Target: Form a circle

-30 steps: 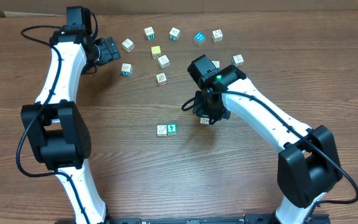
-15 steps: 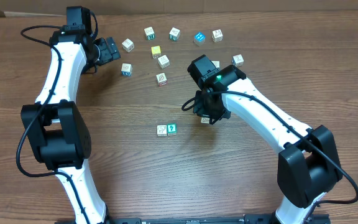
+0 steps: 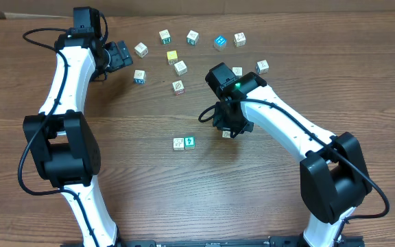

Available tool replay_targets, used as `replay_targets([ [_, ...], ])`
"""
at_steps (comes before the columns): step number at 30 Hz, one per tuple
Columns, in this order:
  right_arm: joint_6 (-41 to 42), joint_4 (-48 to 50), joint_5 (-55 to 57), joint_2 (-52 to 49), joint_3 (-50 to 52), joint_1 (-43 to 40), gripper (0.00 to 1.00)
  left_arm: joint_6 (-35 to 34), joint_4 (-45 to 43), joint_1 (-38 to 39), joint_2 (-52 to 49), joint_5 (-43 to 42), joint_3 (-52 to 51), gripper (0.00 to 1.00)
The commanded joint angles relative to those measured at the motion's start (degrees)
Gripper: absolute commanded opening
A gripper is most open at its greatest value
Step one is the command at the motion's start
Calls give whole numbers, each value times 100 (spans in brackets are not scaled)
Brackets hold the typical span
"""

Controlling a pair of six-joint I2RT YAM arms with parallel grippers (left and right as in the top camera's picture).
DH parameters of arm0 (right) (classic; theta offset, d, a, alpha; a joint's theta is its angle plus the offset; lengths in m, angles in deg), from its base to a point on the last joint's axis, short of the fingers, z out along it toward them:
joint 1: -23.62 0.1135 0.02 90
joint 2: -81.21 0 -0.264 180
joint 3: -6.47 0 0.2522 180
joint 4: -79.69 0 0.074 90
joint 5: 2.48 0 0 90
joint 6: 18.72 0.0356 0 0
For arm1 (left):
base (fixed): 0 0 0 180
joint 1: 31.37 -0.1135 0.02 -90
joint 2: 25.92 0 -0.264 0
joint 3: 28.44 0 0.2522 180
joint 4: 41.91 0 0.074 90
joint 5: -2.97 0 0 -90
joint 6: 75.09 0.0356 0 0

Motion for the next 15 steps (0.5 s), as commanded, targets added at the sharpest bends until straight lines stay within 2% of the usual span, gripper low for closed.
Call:
replay_targets([
  [1, 42, 52, 72, -24, 33, -4, 8, -118, 0, 42, 33, -39, 72, 100],
  [15, 20, 48, 140, -24, 33, -4, 9, -118, 0, 42, 33, -39, 74, 100],
])
